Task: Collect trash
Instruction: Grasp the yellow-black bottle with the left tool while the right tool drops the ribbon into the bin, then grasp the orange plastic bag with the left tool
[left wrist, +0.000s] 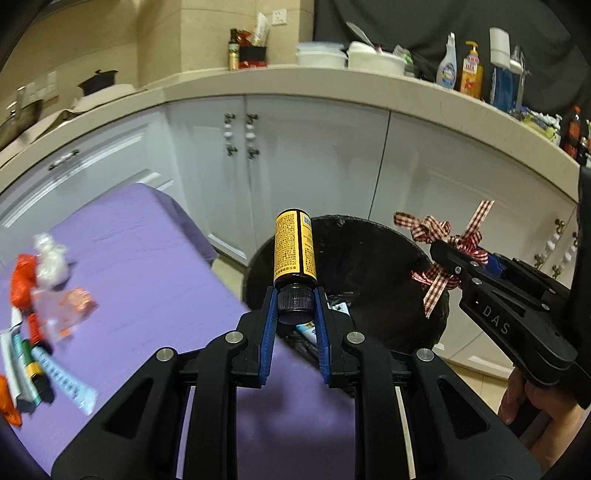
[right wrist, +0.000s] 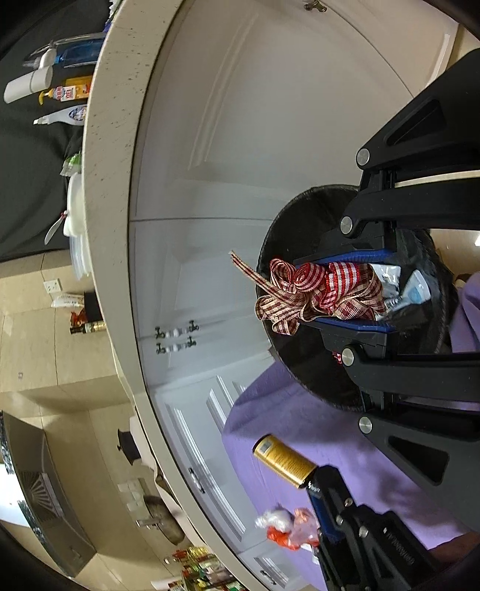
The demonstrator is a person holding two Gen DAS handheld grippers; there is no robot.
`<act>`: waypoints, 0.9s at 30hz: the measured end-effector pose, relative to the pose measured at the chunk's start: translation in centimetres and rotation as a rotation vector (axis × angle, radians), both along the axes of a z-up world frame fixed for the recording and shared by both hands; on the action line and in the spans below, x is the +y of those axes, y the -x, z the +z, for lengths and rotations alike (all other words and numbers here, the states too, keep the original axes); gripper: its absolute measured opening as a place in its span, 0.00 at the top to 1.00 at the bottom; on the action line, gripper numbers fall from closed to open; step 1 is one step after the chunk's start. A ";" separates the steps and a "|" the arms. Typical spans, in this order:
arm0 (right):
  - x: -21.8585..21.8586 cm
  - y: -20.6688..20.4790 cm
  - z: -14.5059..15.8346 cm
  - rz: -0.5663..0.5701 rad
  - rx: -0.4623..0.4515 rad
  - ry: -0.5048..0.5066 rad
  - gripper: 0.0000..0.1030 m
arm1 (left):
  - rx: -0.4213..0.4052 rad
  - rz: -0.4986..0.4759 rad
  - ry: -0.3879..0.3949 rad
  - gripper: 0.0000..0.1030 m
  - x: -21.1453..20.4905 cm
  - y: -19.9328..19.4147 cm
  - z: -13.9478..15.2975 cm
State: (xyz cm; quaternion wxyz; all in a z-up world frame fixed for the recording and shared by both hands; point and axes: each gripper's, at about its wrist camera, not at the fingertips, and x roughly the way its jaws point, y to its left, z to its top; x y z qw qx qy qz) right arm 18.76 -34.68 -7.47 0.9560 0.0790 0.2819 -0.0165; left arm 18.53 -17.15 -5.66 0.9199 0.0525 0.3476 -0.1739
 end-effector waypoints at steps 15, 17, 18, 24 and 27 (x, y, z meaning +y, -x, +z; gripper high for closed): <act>-1.6 -1.7 -0.8 -0.039 0.005 -0.039 0.62 | 0.052 0.029 0.000 0.50 -1.4 -3.2 -1.2; -1.2 -1.4 -0.4 -0.032 -0.003 -0.040 0.62 | 0.033 0.043 0.010 0.48 -0.5 -2.5 -0.5; -0.8 -1.1 0.0 -0.022 -0.012 -0.042 0.61 | 0.023 0.050 0.013 0.47 -0.1 -2.2 -0.1; 2.8 -0.6 1.6 0.058 -0.043 -0.049 0.59 | -0.045 0.119 0.009 0.43 4.4 1.0 1.9; 5.3 -0.4 2.1 0.118 -0.050 -0.051 0.59 | -0.068 0.172 0.000 0.43 7.4 2.5 2.6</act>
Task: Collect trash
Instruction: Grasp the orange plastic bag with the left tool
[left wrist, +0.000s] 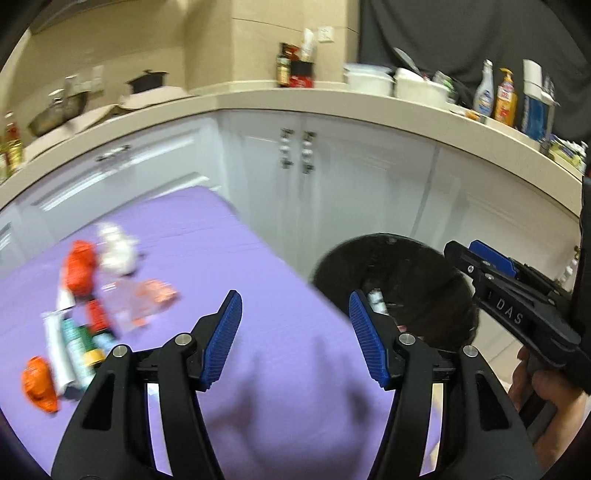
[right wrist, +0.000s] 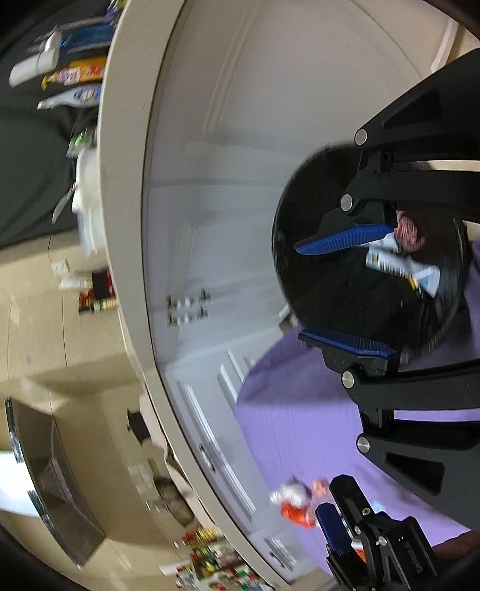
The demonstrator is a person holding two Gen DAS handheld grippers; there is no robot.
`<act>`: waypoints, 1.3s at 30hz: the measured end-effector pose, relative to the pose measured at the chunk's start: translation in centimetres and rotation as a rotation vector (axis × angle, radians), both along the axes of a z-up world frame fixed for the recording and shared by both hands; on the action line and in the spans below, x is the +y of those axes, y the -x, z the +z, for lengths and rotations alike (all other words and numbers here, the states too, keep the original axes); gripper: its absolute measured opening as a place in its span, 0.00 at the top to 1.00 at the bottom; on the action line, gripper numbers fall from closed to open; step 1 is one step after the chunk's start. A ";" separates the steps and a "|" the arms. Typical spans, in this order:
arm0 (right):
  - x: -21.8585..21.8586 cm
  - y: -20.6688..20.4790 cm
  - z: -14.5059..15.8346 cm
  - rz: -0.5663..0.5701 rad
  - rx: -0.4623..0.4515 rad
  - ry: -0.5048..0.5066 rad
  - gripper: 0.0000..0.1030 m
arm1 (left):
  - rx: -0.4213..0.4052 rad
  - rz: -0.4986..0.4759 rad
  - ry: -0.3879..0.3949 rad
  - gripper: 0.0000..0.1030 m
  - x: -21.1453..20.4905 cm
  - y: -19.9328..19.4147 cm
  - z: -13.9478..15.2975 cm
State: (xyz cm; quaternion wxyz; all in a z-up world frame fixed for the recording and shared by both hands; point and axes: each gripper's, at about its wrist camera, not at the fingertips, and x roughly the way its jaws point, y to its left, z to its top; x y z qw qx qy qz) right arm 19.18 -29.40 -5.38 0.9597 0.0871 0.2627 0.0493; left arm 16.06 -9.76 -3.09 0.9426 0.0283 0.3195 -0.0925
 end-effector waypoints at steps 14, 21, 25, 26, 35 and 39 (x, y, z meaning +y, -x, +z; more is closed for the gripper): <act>11.7 1.8 -0.2 0.272 0.025 0.015 0.59 | 0.032 0.370 -0.022 0.42 15.6 6.8 -0.8; 16.0 2.7 -0.9 0.373 0.055 0.042 0.59 | 0.058 0.443 -0.011 0.41 19.4 7.8 -1.9; 17.6 2.8 -0.9 0.406 0.064 0.058 0.59 | 0.087 0.452 -0.013 0.40 20.3 7.2 -2.8; 18.0 2.8 -0.9 0.413 0.065 0.060 0.59 | 0.096 0.453 -0.012 0.38 20.5 7.0 -3.0; 21.3 2.6 -0.7 0.474 0.071 0.086 0.59 | 0.190 0.445 0.041 0.44 22.4 4.6 -4.6; 22.7 2.7 -0.5 0.502 0.070 0.095 0.59 | 0.217 0.434 0.066 0.62 23.1 4.3 -5.2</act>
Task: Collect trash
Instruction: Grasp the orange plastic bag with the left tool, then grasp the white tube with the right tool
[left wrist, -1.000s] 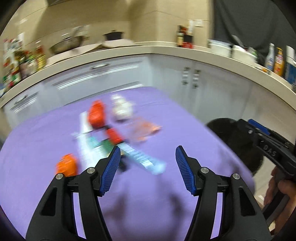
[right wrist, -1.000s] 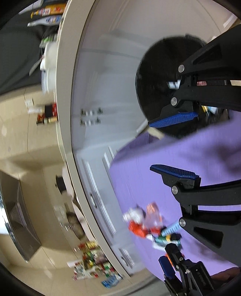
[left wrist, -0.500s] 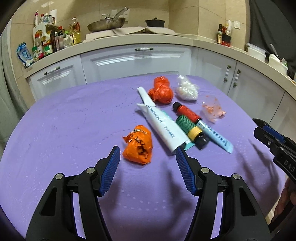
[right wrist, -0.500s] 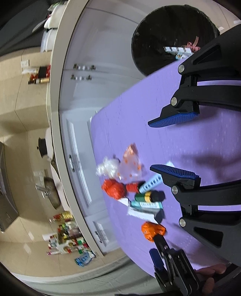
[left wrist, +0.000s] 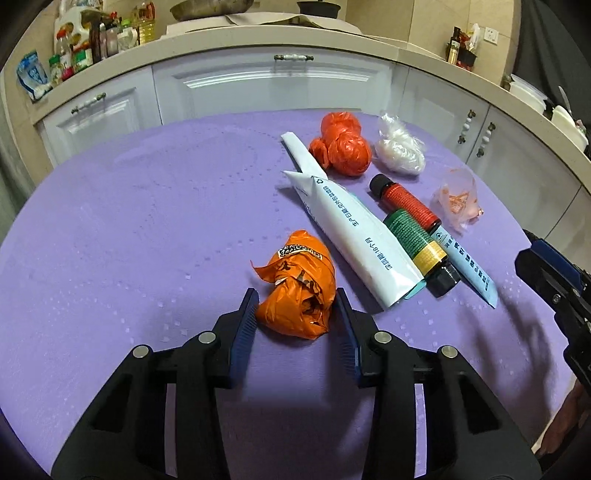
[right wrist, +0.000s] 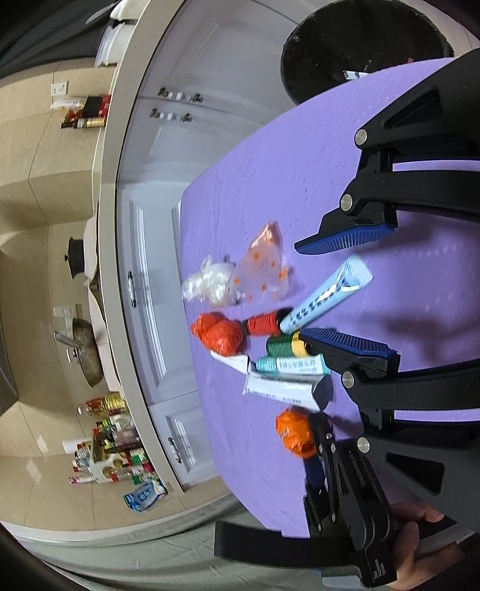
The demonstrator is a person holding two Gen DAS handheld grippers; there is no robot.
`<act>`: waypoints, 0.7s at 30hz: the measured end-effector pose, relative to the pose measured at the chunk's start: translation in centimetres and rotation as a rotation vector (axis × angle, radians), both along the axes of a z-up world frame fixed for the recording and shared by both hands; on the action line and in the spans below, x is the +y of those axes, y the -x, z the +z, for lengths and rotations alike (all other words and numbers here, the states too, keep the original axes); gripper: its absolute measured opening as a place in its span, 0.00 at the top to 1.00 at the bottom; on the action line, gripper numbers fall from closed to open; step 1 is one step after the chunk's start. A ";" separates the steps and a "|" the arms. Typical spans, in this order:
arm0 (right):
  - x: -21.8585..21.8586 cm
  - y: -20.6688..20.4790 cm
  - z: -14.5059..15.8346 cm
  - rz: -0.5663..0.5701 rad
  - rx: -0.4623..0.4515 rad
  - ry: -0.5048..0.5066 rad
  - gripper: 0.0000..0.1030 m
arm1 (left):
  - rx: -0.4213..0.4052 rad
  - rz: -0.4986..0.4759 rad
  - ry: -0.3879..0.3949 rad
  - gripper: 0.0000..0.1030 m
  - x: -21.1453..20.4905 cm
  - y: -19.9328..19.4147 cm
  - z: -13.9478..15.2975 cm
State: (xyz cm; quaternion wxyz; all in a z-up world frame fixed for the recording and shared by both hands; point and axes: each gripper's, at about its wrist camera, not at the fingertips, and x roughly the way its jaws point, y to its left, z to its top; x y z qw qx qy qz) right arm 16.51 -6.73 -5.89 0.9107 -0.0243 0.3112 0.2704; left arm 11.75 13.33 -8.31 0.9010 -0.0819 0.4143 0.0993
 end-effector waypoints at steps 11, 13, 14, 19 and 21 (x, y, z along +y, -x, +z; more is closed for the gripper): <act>5.4 0.4 -0.4 0.119 0.025 0.021 0.59 | -0.056 0.084 -0.043 0.63 3.7 3.5 1.3; 6.2 0.5 -0.5 0.136 0.030 0.028 0.59 | -0.056 0.113 -0.047 0.63 4.9 4.3 1.4; 6.8 0.5 -0.6 0.144 0.033 0.034 0.59 | -0.057 0.127 -0.051 0.63 5.6 4.6 1.5; 8.6 0.3 -1.0 0.170 0.055 0.063 0.59 | -0.065 0.200 -0.055 0.63 8.5 6.6 1.7; 9.2 0.1 -1.2 0.171 0.070 0.083 0.59 | -0.065 0.215 -0.058 0.63 9.3 7.1 1.6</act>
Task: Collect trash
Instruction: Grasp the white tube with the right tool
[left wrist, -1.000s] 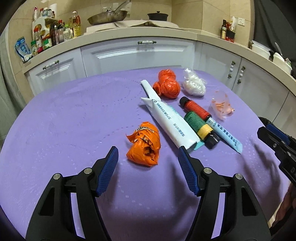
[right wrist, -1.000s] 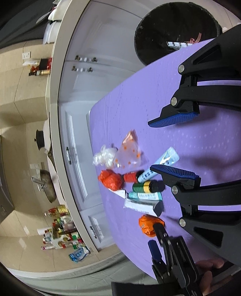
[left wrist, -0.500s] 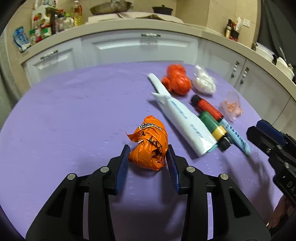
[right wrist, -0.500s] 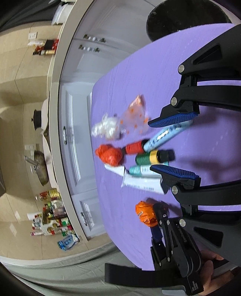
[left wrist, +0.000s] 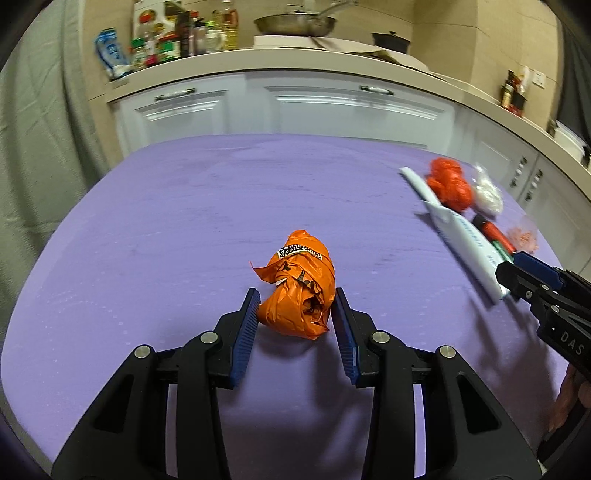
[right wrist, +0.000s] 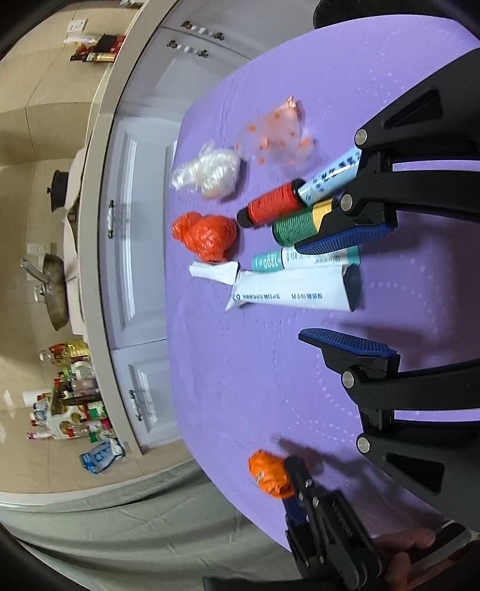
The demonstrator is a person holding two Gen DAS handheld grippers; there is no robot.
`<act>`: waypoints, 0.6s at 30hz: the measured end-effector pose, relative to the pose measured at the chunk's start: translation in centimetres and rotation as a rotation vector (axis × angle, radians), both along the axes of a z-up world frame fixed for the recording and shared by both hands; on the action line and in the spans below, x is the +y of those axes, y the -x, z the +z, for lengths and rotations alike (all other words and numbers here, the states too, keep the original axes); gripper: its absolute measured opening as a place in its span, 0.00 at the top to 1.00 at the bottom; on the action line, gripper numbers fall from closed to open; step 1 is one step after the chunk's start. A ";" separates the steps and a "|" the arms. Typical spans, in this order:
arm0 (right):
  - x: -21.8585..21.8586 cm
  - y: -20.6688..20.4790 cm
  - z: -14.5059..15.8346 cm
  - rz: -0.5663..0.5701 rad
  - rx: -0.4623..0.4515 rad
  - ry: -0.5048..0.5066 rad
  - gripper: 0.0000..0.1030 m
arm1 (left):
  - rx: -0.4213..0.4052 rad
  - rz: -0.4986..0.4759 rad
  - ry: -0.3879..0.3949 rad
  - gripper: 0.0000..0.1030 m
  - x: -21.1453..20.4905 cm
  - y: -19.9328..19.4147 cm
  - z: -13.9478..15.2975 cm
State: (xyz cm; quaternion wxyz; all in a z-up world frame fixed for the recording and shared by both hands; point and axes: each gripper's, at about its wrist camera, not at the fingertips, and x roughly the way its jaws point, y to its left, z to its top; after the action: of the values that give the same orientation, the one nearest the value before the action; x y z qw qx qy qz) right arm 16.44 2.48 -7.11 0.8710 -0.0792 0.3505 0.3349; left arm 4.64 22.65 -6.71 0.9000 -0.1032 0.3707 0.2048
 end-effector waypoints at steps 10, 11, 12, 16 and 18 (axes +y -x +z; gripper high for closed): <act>1.5 -0.6 -1.0 -0.001 0.051 0.085 0.73 | -0.009 0.028 0.034 0.63 2.1 1.1 -0.3; 1.6 -0.7 -1.0 -0.001 0.052 0.089 0.74 | -0.010 0.027 0.035 0.63 2.1 1.1 -0.3; 1.7 -0.6 -1.0 -0.002 0.052 0.094 0.74 | -0.011 0.025 0.035 0.63 2.1 1.1 -0.3; 1.9 -0.8 -1.0 0.000 0.062 0.105 0.77 | -0.013 0.032 0.038 0.63 2.1 1.2 -0.3; 2.0 -0.7 -1.0 0.009 0.062 0.110 0.83 | -0.014 0.034 0.038 0.63 2.2 1.3 -0.3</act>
State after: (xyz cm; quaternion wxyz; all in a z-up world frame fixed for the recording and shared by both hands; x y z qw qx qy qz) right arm 17.17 4.47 -8.11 0.8526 -0.1180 0.3947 0.3216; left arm 3.32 24.81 -7.02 0.8968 -0.1280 0.3665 0.2123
